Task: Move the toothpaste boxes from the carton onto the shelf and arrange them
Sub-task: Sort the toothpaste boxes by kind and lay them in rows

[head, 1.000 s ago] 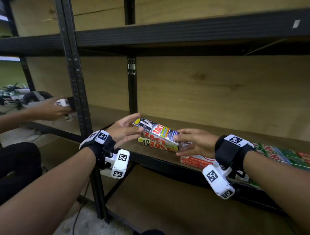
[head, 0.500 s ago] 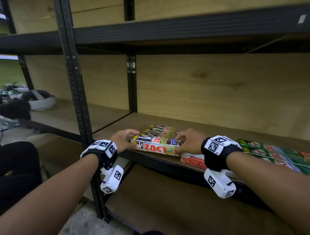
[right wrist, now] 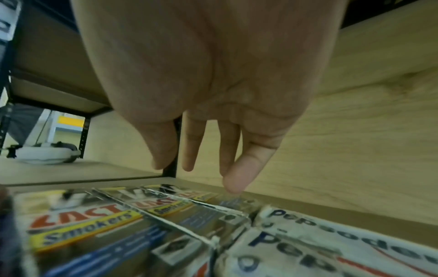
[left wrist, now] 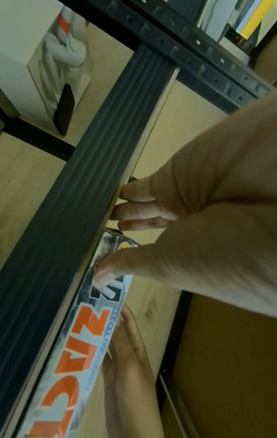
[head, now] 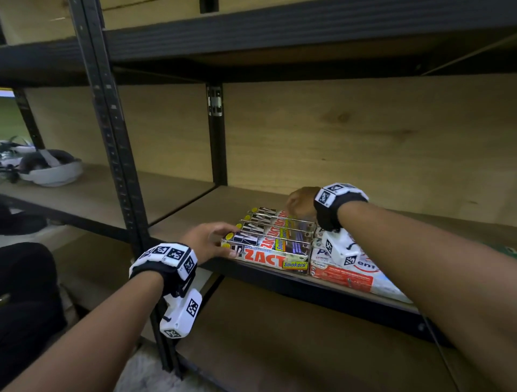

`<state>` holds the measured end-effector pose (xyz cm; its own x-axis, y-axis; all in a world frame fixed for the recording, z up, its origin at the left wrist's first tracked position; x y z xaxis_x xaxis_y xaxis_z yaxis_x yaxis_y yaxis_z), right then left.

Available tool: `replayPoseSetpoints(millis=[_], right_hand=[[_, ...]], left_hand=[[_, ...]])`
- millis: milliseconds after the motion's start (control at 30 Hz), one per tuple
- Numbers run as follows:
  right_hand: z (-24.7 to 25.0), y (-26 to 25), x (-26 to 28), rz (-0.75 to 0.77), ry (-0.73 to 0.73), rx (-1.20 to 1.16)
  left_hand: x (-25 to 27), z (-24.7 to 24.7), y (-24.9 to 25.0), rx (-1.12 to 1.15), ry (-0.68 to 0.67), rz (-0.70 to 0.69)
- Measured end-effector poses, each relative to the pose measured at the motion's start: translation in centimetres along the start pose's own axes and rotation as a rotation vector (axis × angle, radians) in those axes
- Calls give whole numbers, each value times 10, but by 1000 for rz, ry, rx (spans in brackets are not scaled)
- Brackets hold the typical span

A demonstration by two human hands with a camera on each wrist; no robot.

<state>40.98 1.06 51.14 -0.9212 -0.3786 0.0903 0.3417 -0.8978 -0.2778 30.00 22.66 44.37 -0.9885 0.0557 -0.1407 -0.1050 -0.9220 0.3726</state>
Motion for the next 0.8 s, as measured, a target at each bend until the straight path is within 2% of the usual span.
replayPoseSetpoints(millis=[67, 233, 500, 800], right_hand=[[-7, -2, -9, 10, -34, 20], [-25, -18, 0, 27, -232, 82], [-21, -14, -6, 34, -193, 7], [-25, -15, -6, 40, -216, -12]], left_hand=[[-3, -2, -3, 8, 8, -8], [-7, -3, -6, 2, 5, -12], [-5, -3, -6, 16, 17, 3], [-5, 1, 2, -105, -25, -14]])
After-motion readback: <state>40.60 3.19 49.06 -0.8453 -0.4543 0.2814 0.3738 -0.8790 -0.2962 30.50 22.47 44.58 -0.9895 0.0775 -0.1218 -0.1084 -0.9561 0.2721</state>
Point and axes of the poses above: each hand's wrist, its own x-axis away from the middle knuckle, its own z-axis out of the back of the hand, y = z × x, the point moved 7 cm from there along -x, towards the middle knuckle, and after that the axes turned 14 degrees about -x, right-handed, at the moved point
